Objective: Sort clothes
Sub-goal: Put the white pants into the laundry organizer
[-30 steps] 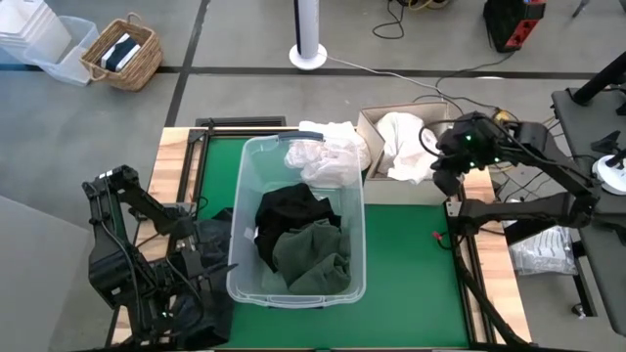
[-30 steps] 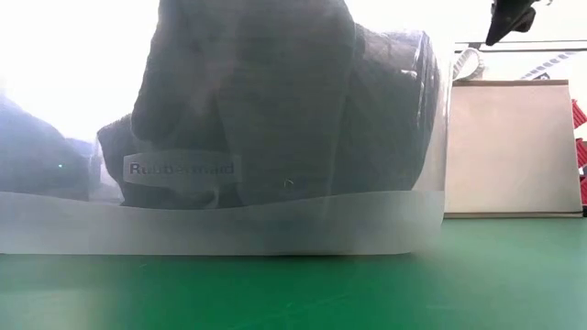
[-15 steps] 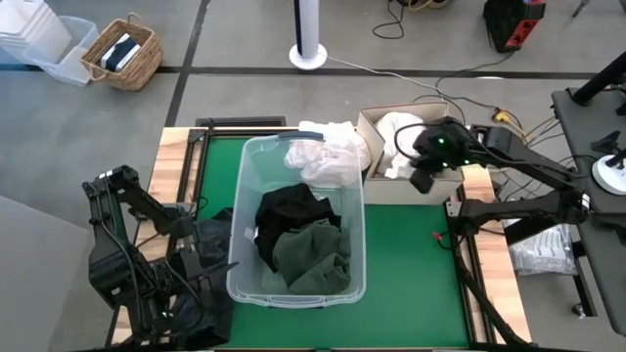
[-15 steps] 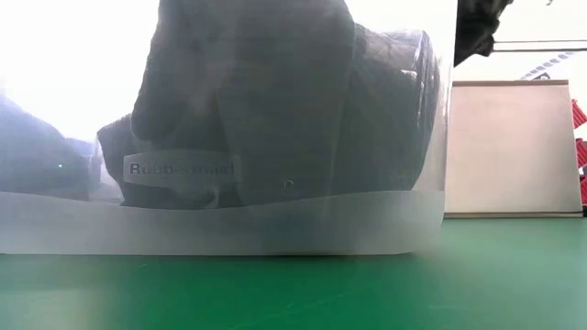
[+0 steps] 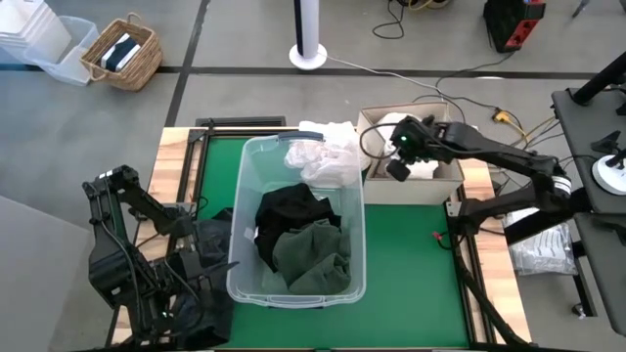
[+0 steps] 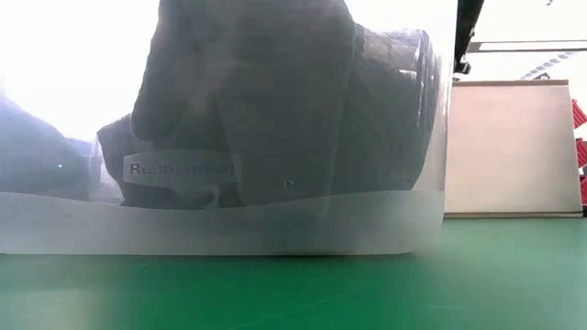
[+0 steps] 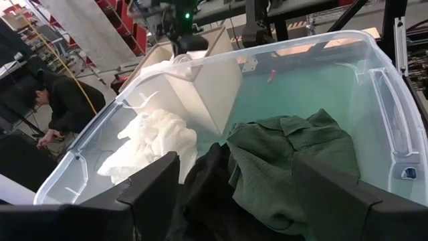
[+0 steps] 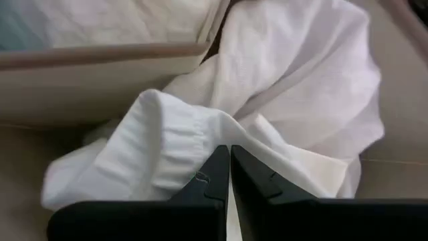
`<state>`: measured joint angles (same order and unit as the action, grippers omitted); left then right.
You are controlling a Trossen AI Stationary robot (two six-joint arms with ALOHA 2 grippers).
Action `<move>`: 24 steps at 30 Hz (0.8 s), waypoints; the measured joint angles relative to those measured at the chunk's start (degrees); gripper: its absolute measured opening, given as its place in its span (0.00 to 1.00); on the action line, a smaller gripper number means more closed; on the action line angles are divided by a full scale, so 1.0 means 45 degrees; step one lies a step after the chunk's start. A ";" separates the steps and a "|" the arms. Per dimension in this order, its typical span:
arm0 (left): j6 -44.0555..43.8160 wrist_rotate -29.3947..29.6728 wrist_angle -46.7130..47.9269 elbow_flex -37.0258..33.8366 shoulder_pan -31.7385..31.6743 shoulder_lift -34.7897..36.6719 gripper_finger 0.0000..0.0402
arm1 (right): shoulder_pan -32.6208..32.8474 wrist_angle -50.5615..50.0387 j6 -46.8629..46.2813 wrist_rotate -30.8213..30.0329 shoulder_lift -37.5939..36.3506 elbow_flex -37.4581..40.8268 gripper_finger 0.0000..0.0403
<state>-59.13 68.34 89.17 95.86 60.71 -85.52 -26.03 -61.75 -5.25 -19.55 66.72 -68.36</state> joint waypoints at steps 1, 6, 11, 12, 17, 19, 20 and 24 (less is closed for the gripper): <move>-0.0006 0.0003 0.0000 0.0002 0.0000 0.0000 0.66 | -0.0077 0.0036 0.0096 -0.0001 0.0218 0.0000 0.02; -0.0050 0.0005 -0.0005 -0.0001 0.0000 -0.0004 0.66 | -0.0409 0.0216 0.0315 0.0036 0.1082 0.0080 0.02; -0.0064 0.0024 -0.0029 -0.0066 0.0000 0.0000 0.66 | -0.0701 0.0362 0.0315 0.0244 0.1229 0.0378 0.02; -0.0066 0.0019 -0.0034 -0.0098 0.0000 -0.0005 0.66 | -0.0738 0.0380 0.0311 0.0246 0.1195 0.0433 0.02; -0.0064 0.0023 -0.0044 -0.0238 0.0000 -0.0005 0.66 | -0.0931 0.0319 0.0238 0.0421 0.0884 0.0615 0.02; -0.0064 0.0021 -0.0045 -0.0280 0.0000 -0.0005 0.66 | -0.1189 0.0169 0.0091 0.1267 0.0818 0.0670 0.02; -0.0064 0.0024 -0.0048 -0.0305 0.0000 -0.0005 0.66 | -0.1365 0.0102 0.0095 0.1825 0.0807 0.0707 0.02; -0.0064 0.0019 -0.0046 -0.0414 0.0000 -0.0010 0.66 | -0.1817 0.0228 0.0145 0.2680 0.0817 0.0832 0.02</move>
<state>-59.42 68.42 88.96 93.99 60.71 -85.56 -34.21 -60.72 -4.60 -7.49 70.39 -64.61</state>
